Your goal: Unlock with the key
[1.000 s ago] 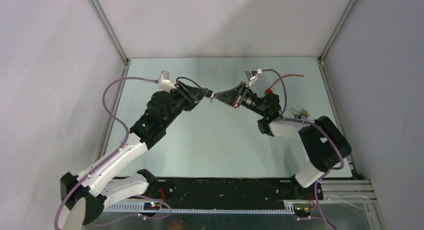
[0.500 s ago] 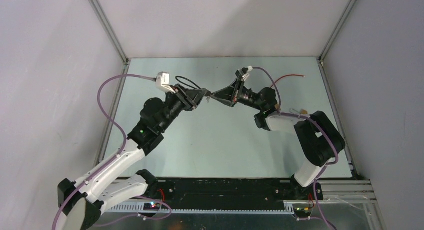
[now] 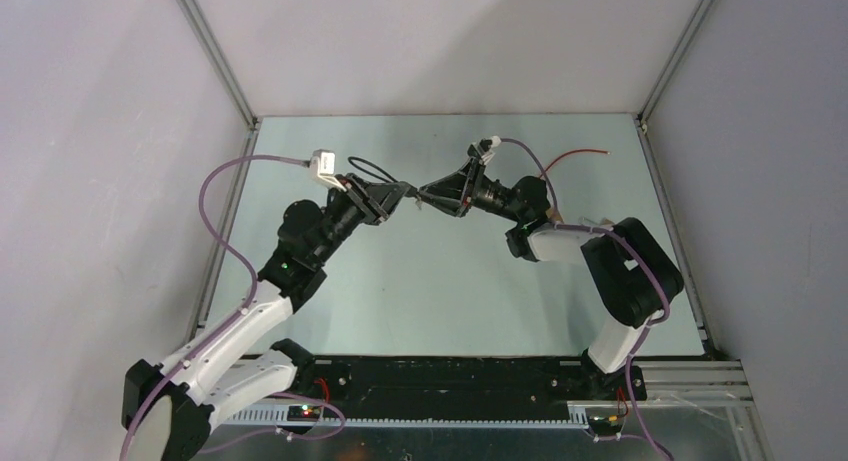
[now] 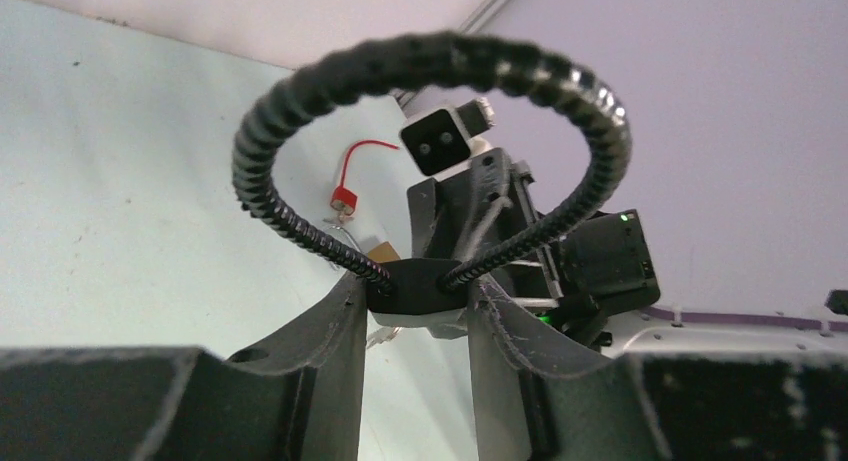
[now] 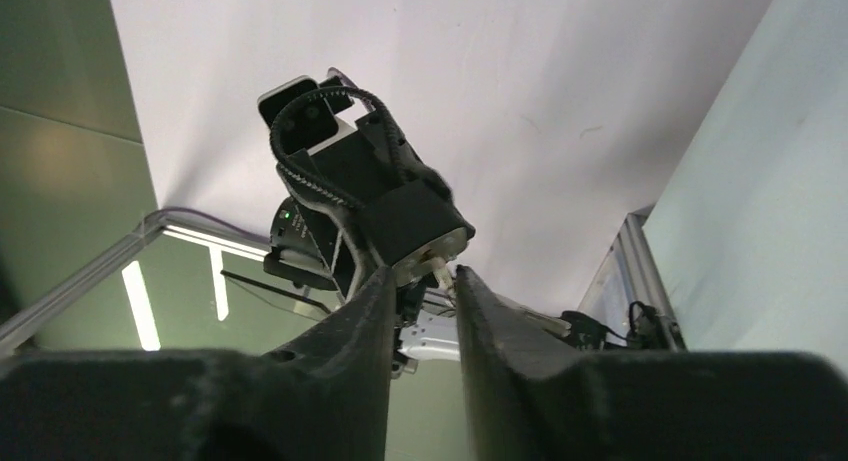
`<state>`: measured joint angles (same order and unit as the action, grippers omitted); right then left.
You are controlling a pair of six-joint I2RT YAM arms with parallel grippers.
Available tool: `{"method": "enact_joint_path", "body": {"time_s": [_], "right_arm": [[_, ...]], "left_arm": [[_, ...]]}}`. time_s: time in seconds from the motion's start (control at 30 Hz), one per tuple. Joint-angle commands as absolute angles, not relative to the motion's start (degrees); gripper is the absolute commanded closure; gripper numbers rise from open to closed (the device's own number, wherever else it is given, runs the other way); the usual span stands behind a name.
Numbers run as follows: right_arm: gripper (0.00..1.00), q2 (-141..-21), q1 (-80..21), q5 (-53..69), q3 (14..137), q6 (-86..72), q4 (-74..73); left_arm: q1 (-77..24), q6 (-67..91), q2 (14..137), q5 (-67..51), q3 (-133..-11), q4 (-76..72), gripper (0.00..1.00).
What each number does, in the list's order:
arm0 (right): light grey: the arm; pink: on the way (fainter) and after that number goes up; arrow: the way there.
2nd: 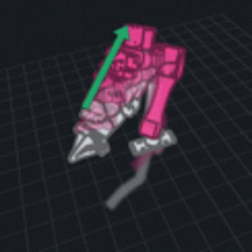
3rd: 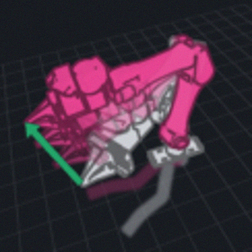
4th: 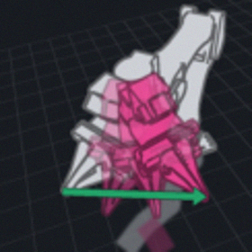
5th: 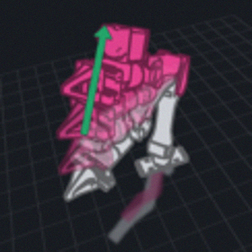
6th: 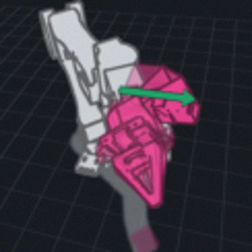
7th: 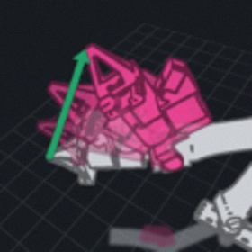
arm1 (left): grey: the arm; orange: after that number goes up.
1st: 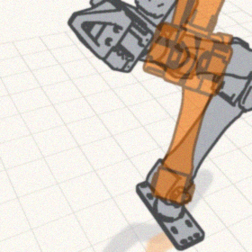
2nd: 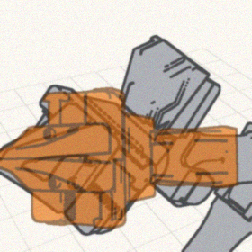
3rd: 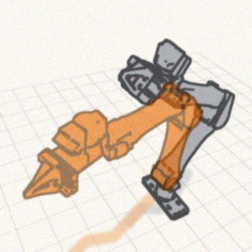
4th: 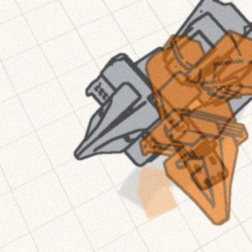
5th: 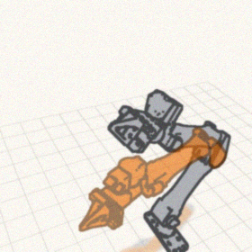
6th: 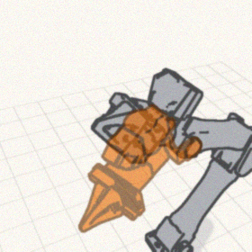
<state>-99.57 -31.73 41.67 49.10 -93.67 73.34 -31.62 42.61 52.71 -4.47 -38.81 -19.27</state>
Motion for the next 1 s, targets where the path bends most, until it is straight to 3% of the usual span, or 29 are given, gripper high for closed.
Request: {"method": "enact_joint_path", "body": {"time_s": [0.0,0.37,0.73,0.97], "right_arm": [[0.64,-95.15,-30.63,40.15,49.76,-86.23,70.19],[0.36,-87.20,-30.47,36.55,45.83,-59.36,61.80],[0.35,-80.68,-38.62,30.67,44.92,-15.83,49.67],[0.36,-80.40,-43.10,25.27,44.55,-5.25,50.57]], "left_arm": [[-28.67,48.22,51.40,-5.71,-37.20,-23.21,0.89],[-27.51,56.25,51.80,-3.97,-36.68,-21.63,0.90],[-28.15,63.20,53.35,-6.19,-41.41,-12.33,0.93],[-29.42,64.72,54.33,-7.84,-43.64,-9.75,0.92]]}}
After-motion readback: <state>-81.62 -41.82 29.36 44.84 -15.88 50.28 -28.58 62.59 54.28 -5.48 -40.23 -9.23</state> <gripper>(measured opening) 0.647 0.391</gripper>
